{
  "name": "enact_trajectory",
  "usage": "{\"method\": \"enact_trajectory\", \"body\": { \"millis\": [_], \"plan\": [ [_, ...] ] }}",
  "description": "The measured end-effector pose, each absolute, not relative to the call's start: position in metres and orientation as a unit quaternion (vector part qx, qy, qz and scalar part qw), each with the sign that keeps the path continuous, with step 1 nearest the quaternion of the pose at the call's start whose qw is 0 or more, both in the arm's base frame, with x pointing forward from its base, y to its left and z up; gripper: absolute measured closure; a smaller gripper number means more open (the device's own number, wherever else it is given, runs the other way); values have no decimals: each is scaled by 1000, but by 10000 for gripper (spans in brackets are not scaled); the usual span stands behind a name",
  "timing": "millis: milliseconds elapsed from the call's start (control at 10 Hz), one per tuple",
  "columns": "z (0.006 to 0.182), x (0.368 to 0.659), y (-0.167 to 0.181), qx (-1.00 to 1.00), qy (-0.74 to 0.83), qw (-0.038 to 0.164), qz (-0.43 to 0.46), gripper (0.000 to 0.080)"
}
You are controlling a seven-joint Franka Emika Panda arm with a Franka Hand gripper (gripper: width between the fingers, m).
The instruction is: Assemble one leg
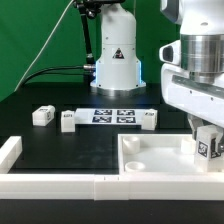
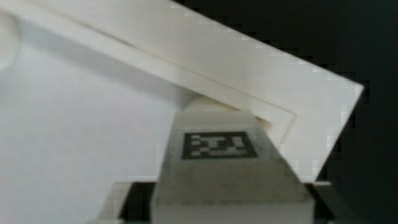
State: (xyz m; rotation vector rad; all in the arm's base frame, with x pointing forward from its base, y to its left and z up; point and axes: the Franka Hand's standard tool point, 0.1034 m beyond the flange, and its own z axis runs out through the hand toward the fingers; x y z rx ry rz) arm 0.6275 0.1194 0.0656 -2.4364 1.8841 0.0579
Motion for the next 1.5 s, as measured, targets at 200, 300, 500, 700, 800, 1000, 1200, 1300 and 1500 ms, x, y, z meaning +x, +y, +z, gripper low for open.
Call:
{"method": "enact_trajectory", "body": {
  "millis": [200, 300, 500, 700, 800, 1000, 1200, 1300, 1500],
  "plan": [
    [66, 628, 118, -706, 706, 37, 29, 508],
    [66, 629, 118, -671, 740, 42, 33, 508],
    [66, 629, 118, -614, 787, 41, 37, 508],
    [65, 628, 120, -612, 788, 42, 40, 347],
    [64, 628, 121, -613, 788, 42, 40, 347],
    [64, 628, 121, -614, 787, 42, 40, 160],
    [64, 628, 121, -615, 786, 42, 40, 153],
    [64, 628, 122, -616, 786, 42, 40, 153],
    [64, 627, 122, -616, 785, 42, 40, 151]
  ]
}}
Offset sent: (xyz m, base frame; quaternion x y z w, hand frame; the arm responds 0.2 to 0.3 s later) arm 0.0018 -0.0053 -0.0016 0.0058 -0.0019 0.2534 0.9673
